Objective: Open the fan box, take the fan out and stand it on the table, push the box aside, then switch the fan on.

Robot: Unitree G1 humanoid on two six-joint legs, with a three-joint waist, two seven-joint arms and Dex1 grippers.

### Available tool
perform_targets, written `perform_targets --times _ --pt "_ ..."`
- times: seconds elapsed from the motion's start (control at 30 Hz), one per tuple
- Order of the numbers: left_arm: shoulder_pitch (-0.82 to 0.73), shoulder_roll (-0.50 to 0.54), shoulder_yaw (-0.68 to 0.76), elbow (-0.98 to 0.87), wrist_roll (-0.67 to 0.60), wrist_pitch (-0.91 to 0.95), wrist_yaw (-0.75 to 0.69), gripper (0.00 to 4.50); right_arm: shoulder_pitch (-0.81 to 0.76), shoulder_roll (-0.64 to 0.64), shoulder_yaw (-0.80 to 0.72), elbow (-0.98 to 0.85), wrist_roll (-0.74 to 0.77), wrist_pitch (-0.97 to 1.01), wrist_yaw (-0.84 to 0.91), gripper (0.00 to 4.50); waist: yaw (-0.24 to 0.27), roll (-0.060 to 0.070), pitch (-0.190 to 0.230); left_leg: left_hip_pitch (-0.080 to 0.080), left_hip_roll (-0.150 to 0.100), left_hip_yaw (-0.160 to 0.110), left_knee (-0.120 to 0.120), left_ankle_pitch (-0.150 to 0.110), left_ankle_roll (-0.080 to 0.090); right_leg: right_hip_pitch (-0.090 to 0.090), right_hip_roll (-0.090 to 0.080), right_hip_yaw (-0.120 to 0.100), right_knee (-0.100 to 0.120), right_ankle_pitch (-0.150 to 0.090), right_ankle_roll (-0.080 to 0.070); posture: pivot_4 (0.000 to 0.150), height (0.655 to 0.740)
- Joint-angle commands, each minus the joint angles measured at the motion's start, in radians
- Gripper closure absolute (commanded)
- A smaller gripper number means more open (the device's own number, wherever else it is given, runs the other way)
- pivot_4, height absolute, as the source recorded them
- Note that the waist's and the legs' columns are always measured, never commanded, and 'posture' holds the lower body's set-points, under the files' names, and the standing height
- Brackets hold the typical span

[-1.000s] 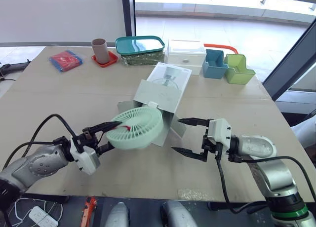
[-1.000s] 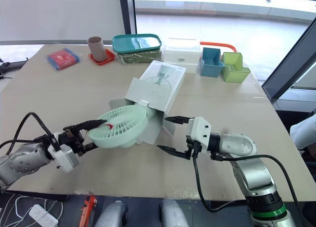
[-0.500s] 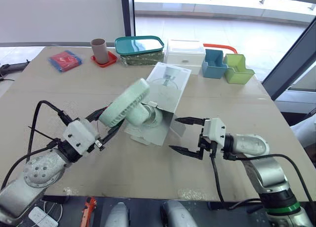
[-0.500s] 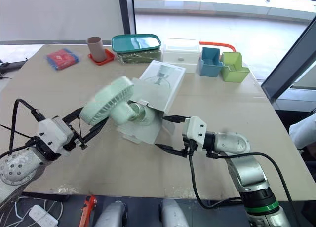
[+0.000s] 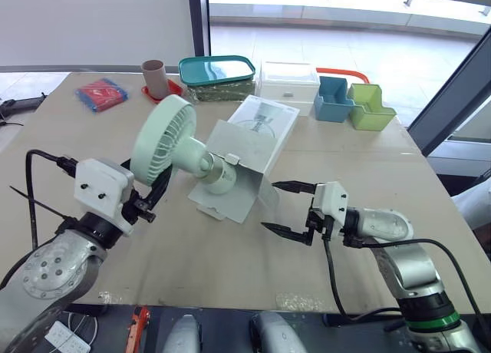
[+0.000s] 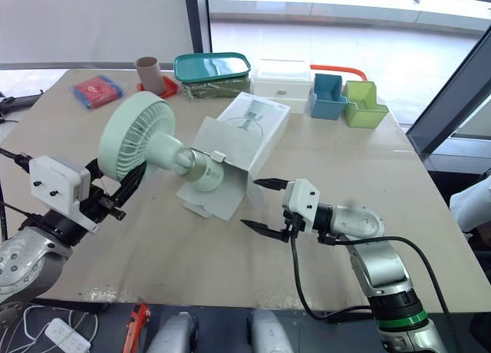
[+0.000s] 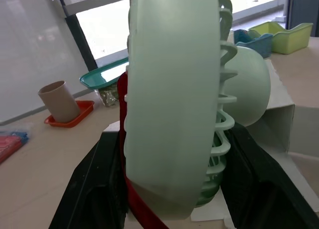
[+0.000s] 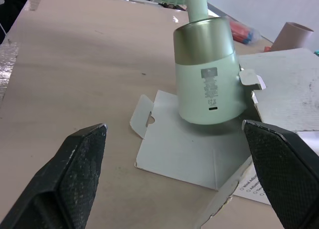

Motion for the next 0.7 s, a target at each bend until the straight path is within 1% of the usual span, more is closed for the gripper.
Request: perform_targets --times 0.03,0.23,0.3,0.37,0.47,0.57,0.7 --pt "-0.114 -0.023 0.131 -0.079 -0.096 0.140 0.160 2.47 -0.042 0.013 0.015 0.019 -0.001 -0.024 0.012 0.00 0.001 0.000 0.000 0.000 0.000 0.000 0.000 0.000 0.000 0.000 0.000 0.000 0.000 0.000 0.000 0.150 0.7400" --pt "-0.155 -0.023 0.206 -0.060 -0.160 0.252 0.266 2.47 -0.069 0.032 0.027 0.050 -0.004 -0.031 0.008 0.00 0.000 0.000 0.000 -0.001 -0.001 0.000 0.001 0.000 0.000 0.000 0.000 0.000 0.000 0.000 0.000 0.150 0.7400" --pt "-0.185 -0.023 0.236 -0.040 -0.185 0.309 0.298 2.47 -0.082 0.054 0.010 0.060 0.030 -0.023 0.002 0.00 0.000 0.000 0.000 -0.001 0.000 0.000 0.001 0.000 0.000 0.000 0.000 0.000 0.000 0.000 0.000 0.150 0.7400" --pt "-0.201 -0.020 0.255 -0.029 -0.217 0.336 0.301 2.47 -0.095 0.083 -0.022 0.055 0.101 0.026 -0.011 0.00 0.001 -0.001 0.000 -0.001 -0.001 0.000 0.001 0.000 0.000 0.000 0.000 0.000 0.000 0.000 0.000 0.150 0.7400" --pt "-0.228 -0.021 0.289 0.010 -0.242 0.388 0.295 2.47 -0.108 0.093 -0.039 0.059 0.148 0.052 0.006 0.00 0.001 0.000 0.000 -0.001 -0.001 -0.001 0.001 0.000 0.000 0.000 0.000 0.000 0.000 0.000 0.000 0.150 0.7400" --pt "-0.244 -0.025 0.303 0.027 -0.267 0.419 0.292 2.47 -0.109 0.092 -0.043 0.063 0.164 0.061 0.015 0.00 0.001 0.000 0.000 -0.001 -0.001 -0.001 0.001 0.000 0.000 0.000 0.000 0.000 0.000 0.000 0.000 0.150 0.7400" --pt "-0.300 -0.029 0.283 0.082 -0.314 0.456 0.290 2.47 -0.103 0.092 -0.031 0.082 0.145 0.040 0.028 0.00 0.001 -0.001 0.000 -0.001 -0.001 -0.001 0.001 0.000 0.000 0.000 0.000 0.000 0.000 0.000 0.000 0.150 0.7400"
